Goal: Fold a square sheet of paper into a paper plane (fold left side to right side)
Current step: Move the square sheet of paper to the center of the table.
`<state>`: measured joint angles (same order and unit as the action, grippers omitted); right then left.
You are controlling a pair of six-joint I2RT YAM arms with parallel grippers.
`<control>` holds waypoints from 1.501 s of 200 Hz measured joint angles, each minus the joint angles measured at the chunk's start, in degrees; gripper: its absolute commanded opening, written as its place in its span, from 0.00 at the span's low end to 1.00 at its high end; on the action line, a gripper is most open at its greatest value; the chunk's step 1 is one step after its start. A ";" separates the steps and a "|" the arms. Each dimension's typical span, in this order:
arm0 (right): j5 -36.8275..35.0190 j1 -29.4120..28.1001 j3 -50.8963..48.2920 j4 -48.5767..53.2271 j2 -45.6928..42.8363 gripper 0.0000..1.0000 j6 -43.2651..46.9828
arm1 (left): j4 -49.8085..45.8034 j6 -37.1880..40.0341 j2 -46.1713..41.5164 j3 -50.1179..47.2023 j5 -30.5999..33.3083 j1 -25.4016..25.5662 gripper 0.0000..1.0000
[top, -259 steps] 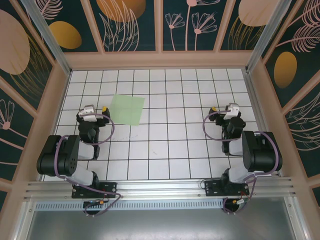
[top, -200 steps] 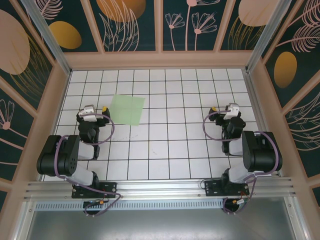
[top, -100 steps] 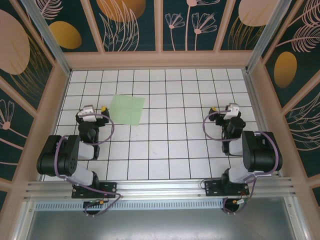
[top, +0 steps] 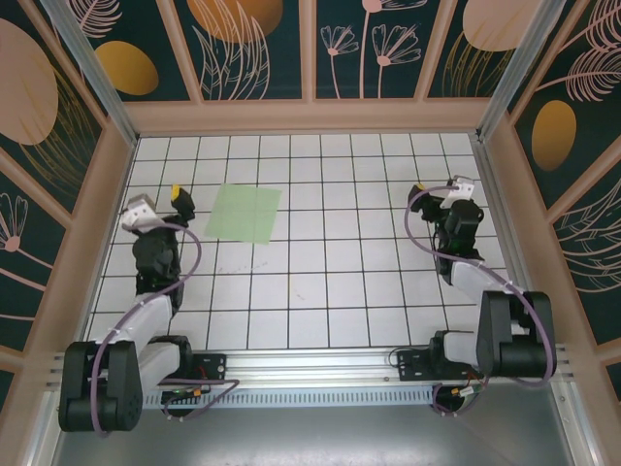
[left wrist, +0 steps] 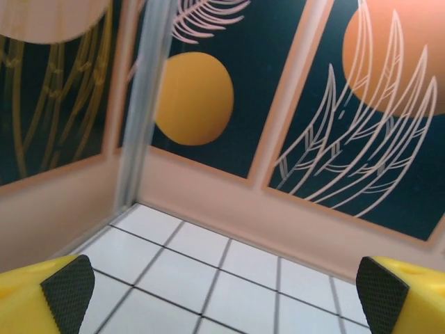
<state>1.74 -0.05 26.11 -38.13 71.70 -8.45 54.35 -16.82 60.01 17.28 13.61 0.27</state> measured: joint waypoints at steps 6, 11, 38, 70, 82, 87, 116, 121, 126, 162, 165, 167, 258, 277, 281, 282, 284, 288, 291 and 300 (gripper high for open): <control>0.09 -0.48 0.00 1.55 -0.98 0.99 -0.85 | -3.10 -1.03 0.35 2.16 -0.79 0.00 0.99; 0.13 -0.92 0.02 3.08 -1.84 0.99 -1.55 | -5.99 -1.99 0.87 4.15 -1.55 0.00 0.99; 0.52 -3.28 1.53 11.37 -4.74 0.99 -4.63 | -19.10 -6.47 7.08 13.77 -6.71 0.00 0.98; 0.72 -6.64 5.25 19.50 -6.03 0.99 -7.19 | -31.01 -11.23 18.91 24.26 -14.99 0.00 0.99; 0.72 -7.67 6.25 21.66 -6.05 0.99 -7.76 | -34.75 -12.68 23.80 27.80 -17.79 0.00 0.98; 0.72 -8.00 6.54 22.36 -6.05 0.99 -8.09 | -36.04 -13.14 25.79 29.14 -18.78 0.00 0.98; 0.24 -10.03 7.30 25.66 -5.99 0.99 -8.72 | -42.10 -14.62 35.50 35.41 -22.49 0.20 0.98; 0.13 -10.29 7.30 25.97 -5.97 0.99 -8.72 | -42.88 -14.80 36.92 36.20 -22.82 0.33 0.99; -0.09 -10.54 7.30 26.25 -5.90 0.99 -8.72 | -43.67 -14.86 38.18 37.05 -23.26 0.46 0.99; -0.79 -11.34 7.41 27.80 -4.79 0.99 -8.70 | -47.67 -14.99 46.03 42.29 -23.74 2.86 0.98; -0.81 -11.37 7.41 27.96 -4.72 0.99 -8.70 | -47.91 -14.99 46.42 42.62 -23.74 3.06 0.99; -0.83 -11.39 7.41 28.06 -4.63 0.99 -8.70 | -48.13 -14.99 46.73 42.86 -23.71 3.26 0.98; -1.70 -11.65 7.41 29.11 -4.24 0.99 -8.68 | -50.99 -14.99 51.91 47.56 -23.61 7.06 0.98; -1.70 -11.69 7.41 29.42 -4.24 0.99 -8.68 | -51.12 -14.99 51.91 47.54 -23.47 7.26 0.99; -1.70 -11.69 7.41 29.51 -4.24 0.99 -8.68 | -51.12 -14.99 51.91 47.54 -23.47 7.26 0.98; -1.70 -11.69 7.41 29.53 -4.24 0.99 -8.68 | -51.10 -14.99 51.91 47.52 -23.47 7.26 0.99; -1.70 -11.69 7.41 29.57 -4.24 0.99 -8.68 | -51.10 -14.99 51.91 47.50 -23.50 7.26 0.99; -1.70 -11.69 7.43 29.64 -4.24 0.99 -8.68 | -51.10 -14.99 51.91 47.45 -23.54 7.26 0.98; -1.70 -11.69 7.43 29.70 -4.24 0.99 -8.70 | -51.06 -14.99 51.91 47.43 -23.54 7.26 0.98; -1.70 -11.69 7.50 29.99 -4.24 0.99 -8.70 | -50.86 -14.99 51.91 47.23 -23.58 7.28 0.98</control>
<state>0.03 -11.75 33.61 -8.14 67.46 -17.15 3.49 -31.81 111.92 64.51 -9.98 7.55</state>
